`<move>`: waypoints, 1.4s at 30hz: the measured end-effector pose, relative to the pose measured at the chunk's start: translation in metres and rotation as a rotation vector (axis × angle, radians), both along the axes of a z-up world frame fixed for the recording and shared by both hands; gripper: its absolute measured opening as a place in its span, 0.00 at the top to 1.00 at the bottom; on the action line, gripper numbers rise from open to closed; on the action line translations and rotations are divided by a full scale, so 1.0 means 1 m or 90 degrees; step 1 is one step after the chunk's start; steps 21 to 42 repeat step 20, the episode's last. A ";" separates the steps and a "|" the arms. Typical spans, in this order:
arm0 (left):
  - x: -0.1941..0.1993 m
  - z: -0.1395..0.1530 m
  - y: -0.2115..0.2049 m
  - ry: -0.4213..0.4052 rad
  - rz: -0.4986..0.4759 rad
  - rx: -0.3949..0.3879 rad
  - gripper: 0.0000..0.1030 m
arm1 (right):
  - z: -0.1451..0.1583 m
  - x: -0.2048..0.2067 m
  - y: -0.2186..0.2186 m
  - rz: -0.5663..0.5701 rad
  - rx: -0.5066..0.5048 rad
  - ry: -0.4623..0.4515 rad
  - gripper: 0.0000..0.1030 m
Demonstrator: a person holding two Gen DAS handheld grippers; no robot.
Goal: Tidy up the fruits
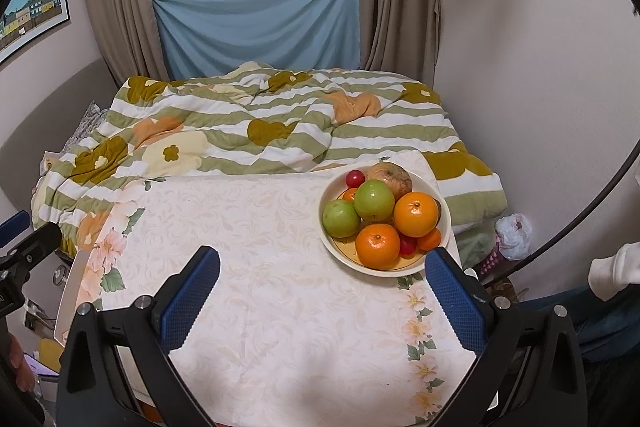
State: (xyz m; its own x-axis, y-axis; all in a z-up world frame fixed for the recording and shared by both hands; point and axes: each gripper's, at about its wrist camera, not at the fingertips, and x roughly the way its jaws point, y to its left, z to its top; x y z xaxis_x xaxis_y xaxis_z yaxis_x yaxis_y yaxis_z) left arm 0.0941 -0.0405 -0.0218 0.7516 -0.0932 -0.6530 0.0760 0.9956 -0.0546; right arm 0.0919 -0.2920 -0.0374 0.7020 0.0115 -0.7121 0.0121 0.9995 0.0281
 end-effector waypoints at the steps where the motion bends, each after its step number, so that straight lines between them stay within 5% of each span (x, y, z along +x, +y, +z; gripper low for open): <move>1: 0.000 0.001 0.000 -0.002 0.000 -0.001 0.00 | 0.000 0.000 0.000 0.000 0.000 -0.001 0.01; 42: 0.009 0.004 -0.013 -0.004 0.018 0.036 0.00 | 0.002 0.006 0.002 0.004 0.004 0.005 0.01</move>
